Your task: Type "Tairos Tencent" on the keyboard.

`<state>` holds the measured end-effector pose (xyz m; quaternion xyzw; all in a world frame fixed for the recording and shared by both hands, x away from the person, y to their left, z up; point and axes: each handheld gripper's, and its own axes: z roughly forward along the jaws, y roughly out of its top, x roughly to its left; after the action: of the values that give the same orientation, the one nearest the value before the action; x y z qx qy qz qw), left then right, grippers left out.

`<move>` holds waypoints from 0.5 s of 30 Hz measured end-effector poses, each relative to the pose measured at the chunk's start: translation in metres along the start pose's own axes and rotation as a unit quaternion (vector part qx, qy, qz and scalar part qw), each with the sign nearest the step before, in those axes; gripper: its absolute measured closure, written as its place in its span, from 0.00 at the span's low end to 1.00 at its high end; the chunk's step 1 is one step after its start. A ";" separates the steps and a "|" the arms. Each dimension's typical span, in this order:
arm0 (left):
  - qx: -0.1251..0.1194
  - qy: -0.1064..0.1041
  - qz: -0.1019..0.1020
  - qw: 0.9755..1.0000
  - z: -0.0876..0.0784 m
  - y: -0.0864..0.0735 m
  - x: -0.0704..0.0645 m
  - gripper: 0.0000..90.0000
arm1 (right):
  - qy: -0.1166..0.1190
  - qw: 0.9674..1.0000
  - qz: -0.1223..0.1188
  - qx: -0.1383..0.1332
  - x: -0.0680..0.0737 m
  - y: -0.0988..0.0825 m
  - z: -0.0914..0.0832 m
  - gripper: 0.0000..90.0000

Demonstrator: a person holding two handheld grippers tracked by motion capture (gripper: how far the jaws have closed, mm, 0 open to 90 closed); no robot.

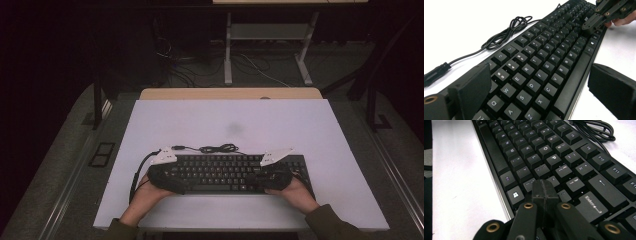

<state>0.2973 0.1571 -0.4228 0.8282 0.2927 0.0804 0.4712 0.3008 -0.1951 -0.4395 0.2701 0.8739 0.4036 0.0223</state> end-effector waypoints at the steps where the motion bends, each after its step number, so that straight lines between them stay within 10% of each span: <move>1: -0.001 -0.001 0.003 1.000 0.000 0.001 0.000 0.09 | 0.000 1.000 0.001 0.000 0.000 0.000 0.000 0.99; 15: -0.005 -0.010 0.004 1.000 0.010 0.011 0.002 0.45 | 0.003 1.000 0.003 0.001 -0.001 0.000 0.000 0.99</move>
<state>0.3075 0.1460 -0.4193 0.8277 0.2847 0.0756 0.4777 0.3016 -0.1956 -0.4396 0.2716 0.8734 0.4039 0.0188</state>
